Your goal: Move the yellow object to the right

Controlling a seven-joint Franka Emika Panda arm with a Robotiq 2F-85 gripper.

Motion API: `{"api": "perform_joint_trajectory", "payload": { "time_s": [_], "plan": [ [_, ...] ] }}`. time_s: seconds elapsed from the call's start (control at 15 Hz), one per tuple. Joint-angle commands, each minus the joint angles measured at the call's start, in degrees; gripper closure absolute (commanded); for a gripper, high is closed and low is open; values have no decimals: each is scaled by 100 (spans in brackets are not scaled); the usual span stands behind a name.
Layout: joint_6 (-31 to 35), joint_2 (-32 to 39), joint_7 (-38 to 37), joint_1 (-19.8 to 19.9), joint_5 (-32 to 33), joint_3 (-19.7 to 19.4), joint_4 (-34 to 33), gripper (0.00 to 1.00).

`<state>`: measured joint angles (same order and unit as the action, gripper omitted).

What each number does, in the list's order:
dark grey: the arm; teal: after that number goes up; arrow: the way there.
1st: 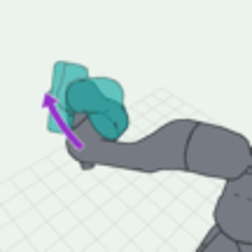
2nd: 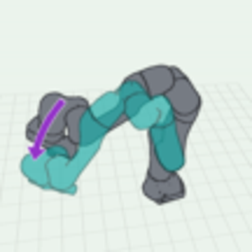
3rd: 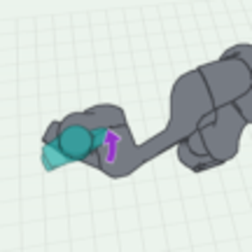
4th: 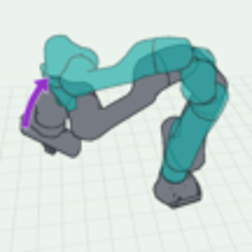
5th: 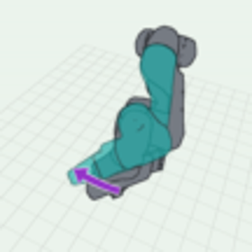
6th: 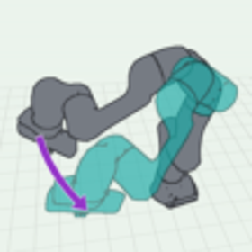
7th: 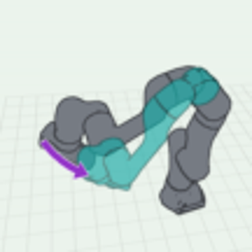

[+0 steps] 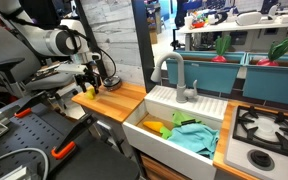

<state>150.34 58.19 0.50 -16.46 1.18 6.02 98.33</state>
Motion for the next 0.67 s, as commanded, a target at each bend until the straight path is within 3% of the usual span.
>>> {"api": "perform_joint_trajectory", "payload": {
  "time_s": [0.0, 0.4, 0.6],
  "plan": [
    [-171, 354, -148, -168, 201, -128, -553, 51],
    [-372, 384, -127, -116, 199, -118, -746, 95],
    [-652, 216, -54, -14, 129, -5, -656, 93]
  ]
}}
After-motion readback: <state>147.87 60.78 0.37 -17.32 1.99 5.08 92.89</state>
